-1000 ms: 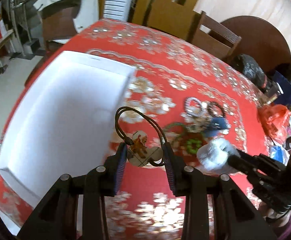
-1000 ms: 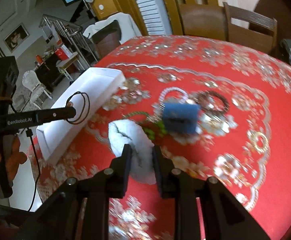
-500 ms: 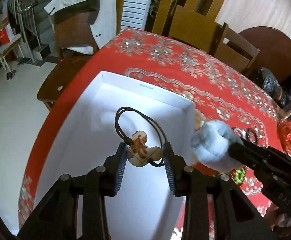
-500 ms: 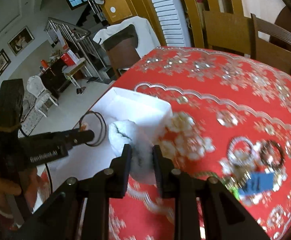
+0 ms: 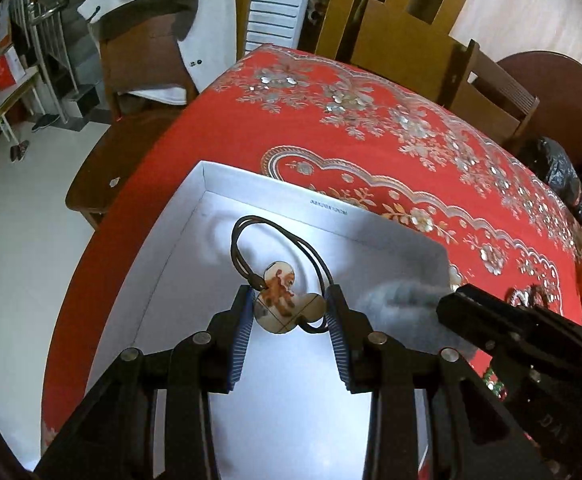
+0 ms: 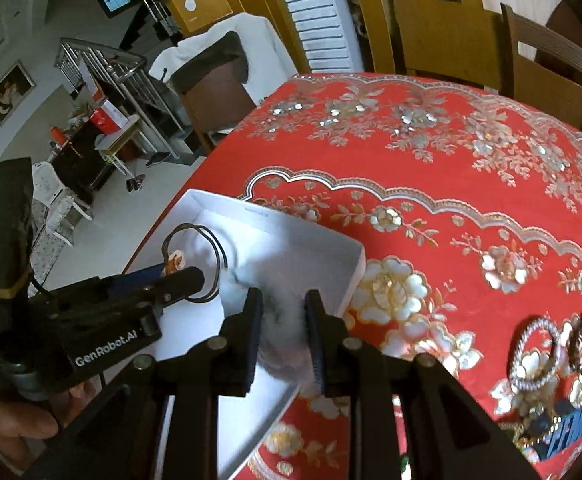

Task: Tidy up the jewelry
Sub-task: 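Carry pendant with left tool and scrunchie with right tool into the white box, then open both tools to release pendant and scrunchie in the box, withdraw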

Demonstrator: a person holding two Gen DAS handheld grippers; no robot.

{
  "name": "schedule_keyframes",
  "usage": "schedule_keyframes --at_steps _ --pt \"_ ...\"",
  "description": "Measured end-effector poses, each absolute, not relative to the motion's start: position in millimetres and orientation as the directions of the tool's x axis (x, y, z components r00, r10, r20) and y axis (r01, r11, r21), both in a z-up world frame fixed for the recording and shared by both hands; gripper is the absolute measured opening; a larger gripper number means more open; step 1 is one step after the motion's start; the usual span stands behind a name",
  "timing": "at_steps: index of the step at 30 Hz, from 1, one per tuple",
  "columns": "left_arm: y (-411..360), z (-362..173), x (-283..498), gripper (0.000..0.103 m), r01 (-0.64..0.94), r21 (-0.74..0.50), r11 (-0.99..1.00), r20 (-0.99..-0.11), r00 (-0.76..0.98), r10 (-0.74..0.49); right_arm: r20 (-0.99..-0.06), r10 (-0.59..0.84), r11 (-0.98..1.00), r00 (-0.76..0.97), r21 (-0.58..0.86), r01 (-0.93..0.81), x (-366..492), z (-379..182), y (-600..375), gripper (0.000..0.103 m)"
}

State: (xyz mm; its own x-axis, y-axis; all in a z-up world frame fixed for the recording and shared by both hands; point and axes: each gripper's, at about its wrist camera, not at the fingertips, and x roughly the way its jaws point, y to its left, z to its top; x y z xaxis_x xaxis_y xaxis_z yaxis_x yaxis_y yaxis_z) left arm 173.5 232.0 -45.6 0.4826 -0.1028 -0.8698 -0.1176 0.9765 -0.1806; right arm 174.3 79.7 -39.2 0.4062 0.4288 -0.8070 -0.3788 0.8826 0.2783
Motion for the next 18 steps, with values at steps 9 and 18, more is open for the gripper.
schedule_keyframes --at_steps 9,18 --pt "244.4 -63.2 183.1 0.062 -0.151 -0.189 0.97 -0.883 0.458 -0.101 -0.82 0.434 0.867 0.374 0.268 -0.419 187.2 -52.1 93.7 0.022" --pt "249.2 -67.2 182.7 0.062 -0.151 -0.237 0.96 -0.87 0.473 -0.14 -0.768 0.492 0.853 0.411 0.329 -0.405 191.6 -39.2 72.2 0.055"
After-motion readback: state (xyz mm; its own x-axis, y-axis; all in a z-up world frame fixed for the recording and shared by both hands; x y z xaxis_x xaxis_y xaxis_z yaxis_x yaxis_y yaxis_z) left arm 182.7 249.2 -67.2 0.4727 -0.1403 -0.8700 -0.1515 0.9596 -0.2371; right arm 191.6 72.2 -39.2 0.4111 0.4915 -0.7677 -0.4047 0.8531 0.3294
